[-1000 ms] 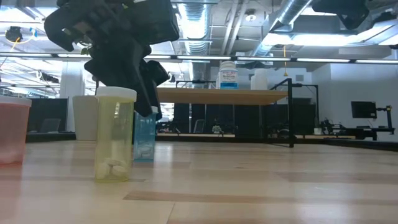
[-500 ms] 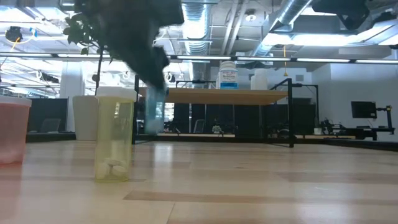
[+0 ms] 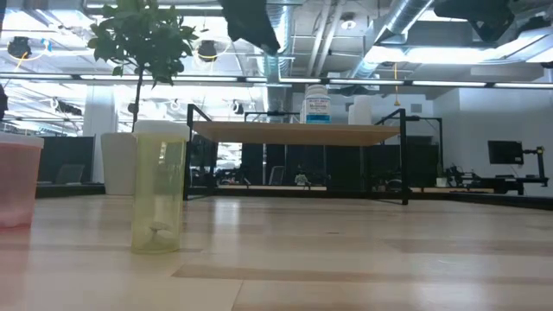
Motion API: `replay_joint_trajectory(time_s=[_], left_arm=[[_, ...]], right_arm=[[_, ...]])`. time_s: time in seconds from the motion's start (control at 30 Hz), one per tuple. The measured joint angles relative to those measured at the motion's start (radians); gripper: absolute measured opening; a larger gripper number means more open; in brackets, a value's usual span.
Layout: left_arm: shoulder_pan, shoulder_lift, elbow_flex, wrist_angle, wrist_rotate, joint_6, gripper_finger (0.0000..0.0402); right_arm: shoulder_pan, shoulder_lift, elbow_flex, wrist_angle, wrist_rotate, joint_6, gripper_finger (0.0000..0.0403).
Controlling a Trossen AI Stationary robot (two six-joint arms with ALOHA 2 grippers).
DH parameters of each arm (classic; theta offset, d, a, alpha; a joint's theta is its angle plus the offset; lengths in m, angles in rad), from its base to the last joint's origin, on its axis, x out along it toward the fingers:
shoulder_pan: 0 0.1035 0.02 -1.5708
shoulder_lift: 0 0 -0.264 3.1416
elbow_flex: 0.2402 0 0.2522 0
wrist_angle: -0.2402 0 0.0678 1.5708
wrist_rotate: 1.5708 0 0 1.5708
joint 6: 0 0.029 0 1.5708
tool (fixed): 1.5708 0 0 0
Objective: Pick and place medicine bottles onto shelf by color
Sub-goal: Put the blue bottle on the shelf
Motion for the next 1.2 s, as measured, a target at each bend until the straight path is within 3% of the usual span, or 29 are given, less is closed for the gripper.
replay_joint_trajectory(time_s=[0.23, 0.43, 1.2], left_arm=[[0.296, 0.003, 0.069, 0.028, 0.085, 0.063, 0.0085], [0.439, 0.005, 0.048, 0.091, 0.141, 0.061, 0.0085], [0.469, 0.188, 0.105, 0.075, 0.178, 0.045, 0.0085]], right_arm=[[0.0, 0.0, -0.001, -0.003, 0.0, 0.0, 0.0228], [-0.001, 0.0, -0.001, -0.004, 0.0, 0.0, 0.0228], [-0.001, 0.0, -0.001, -0.011, 0.0, 0.0, 0.0228]])
